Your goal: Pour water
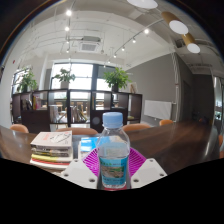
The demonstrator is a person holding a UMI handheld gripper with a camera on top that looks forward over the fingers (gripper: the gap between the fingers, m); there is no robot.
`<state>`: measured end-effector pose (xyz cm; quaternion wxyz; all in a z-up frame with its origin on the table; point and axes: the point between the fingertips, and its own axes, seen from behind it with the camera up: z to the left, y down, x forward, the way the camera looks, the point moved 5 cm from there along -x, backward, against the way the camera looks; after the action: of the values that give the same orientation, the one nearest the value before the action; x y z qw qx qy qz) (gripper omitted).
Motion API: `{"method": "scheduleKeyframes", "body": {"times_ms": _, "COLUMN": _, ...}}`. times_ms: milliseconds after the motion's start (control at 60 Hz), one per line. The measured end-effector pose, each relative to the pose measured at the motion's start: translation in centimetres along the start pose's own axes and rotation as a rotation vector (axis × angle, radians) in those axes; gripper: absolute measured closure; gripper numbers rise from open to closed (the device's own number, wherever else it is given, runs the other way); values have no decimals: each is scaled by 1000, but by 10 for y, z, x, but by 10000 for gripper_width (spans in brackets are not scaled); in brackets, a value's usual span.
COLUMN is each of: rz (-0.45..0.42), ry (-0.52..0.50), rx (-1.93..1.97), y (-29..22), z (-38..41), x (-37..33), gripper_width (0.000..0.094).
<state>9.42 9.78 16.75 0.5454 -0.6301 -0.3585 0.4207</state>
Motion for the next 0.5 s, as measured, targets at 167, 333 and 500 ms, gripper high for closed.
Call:
{"method": "scheduleKeyframes", "body": {"times_ms": 167, "rz": 86, "ry": 1, "rx": 20, "y": 51, "z": -16, "x": 5, "gripper_width": 608}}
{"method": "scheduleKeyframes", "body": {"times_ms": 333, "rz": 71, "ry": -2, "rx": 45, "y": 80, "z": -21, "x": 7, "gripper_width": 590}}
{"method": "scheduleKeyframes", "body": {"times_ms": 500, "rz": 69, "ry": -23, "rx": 73, "y": 79, "z": -22, "x": 7, "gripper_width": 533}}
